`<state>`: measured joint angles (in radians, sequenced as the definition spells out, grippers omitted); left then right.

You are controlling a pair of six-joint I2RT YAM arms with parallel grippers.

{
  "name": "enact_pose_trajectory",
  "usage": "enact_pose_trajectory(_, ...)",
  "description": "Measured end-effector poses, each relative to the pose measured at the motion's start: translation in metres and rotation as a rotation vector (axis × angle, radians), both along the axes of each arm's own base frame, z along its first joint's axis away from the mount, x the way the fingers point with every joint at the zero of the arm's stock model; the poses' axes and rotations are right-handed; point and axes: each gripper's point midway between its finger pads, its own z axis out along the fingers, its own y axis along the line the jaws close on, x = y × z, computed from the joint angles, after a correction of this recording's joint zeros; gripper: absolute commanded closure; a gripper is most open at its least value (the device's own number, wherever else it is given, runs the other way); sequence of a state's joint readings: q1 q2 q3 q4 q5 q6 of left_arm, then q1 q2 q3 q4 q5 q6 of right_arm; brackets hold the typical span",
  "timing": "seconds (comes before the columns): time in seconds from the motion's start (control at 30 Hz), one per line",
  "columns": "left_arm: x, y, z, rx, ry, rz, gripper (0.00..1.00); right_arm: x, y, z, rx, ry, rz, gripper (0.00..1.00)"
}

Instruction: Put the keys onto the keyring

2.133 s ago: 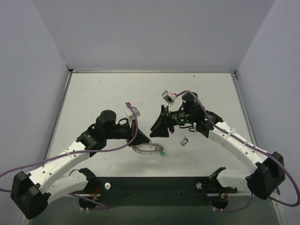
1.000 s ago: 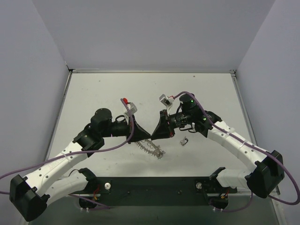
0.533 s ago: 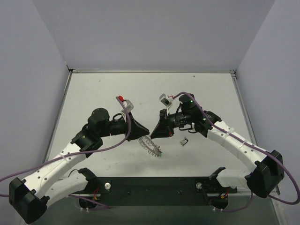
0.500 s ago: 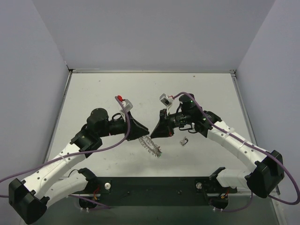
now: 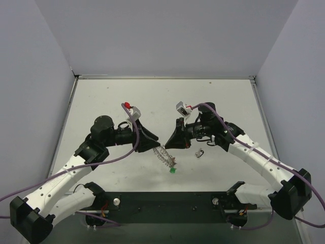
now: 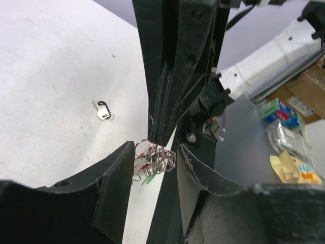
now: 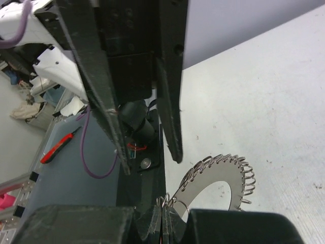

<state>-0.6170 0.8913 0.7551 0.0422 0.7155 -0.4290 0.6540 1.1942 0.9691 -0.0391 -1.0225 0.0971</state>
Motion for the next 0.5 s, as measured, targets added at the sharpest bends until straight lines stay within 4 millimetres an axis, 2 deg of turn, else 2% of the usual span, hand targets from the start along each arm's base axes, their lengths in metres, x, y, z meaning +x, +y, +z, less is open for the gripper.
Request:
enact_pose_trajectory(0.13,-0.007,-0.003,-0.004,0.025,-0.011,-0.076,0.52,-0.010,-0.004,0.010,0.047,-0.087,0.059,1.00)
enact_pose_trajectory(0.37,-0.021,-0.004,0.017,0.006,-0.120,-0.188,0.57,-0.025,-0.009,0.021,0.109,-0.187,0.139,1.00)
enact_pose_trajectory(0.5,-0.028,-0.005,0.019,0.000,-0.140,-0.238,0.57,-0.027,-0.008,0.025,0.131,-0.205,0.158,1.00)
